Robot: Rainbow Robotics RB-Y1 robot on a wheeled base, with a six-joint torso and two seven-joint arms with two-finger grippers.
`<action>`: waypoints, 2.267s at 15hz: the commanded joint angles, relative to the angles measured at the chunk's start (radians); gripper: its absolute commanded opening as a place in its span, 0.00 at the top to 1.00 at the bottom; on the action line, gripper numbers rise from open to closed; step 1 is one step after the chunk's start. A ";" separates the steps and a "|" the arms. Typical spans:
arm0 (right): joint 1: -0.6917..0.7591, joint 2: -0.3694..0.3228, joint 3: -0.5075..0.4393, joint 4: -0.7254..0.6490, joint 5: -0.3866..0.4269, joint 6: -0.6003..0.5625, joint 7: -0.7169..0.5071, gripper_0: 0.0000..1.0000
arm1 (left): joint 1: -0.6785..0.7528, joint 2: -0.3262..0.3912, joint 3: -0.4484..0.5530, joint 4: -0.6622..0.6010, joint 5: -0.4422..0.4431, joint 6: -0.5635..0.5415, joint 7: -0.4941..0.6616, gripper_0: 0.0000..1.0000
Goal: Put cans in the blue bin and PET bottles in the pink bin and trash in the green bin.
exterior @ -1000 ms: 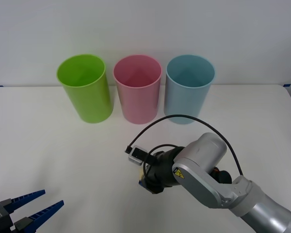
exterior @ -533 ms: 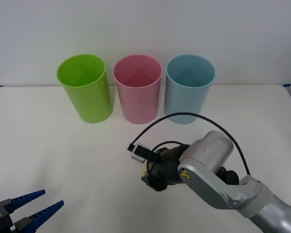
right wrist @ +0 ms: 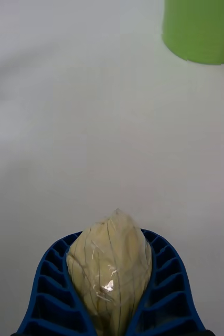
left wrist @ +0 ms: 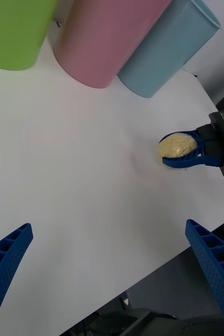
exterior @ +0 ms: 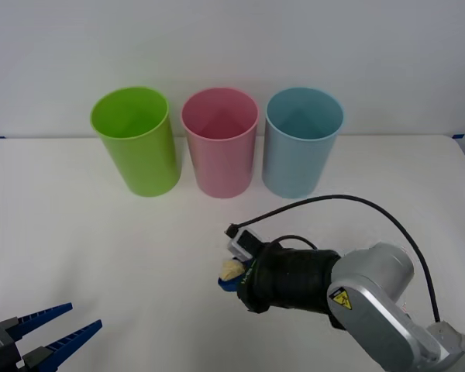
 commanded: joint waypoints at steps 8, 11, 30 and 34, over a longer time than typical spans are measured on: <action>0.145 -0.024 -0.194 -0.027 -0.608 0.185 0.377 1.00 | 0.000 0.000 0.000 0.000 0.000 0.000 0.000 0.00; 0.139 0.022 -0.229 -0.027 -0.748 0.185 0.506 1.00 | 0.000 0.000 0.000 0.000 0.000 0.000 0.000 0.00; -0.463 0.187 -0.281 0.118 -0.791 0.258 0.316 1.00 | 0.000 0.000 0.000 0.000 0.000 0.000 0.000 0.00; -0.660 0.272 -0.274 0.371 -0.723 0.293 0.305 1.00 | 0.000 0.000 0.000 0.000 0.000 0.000 0.000 0.00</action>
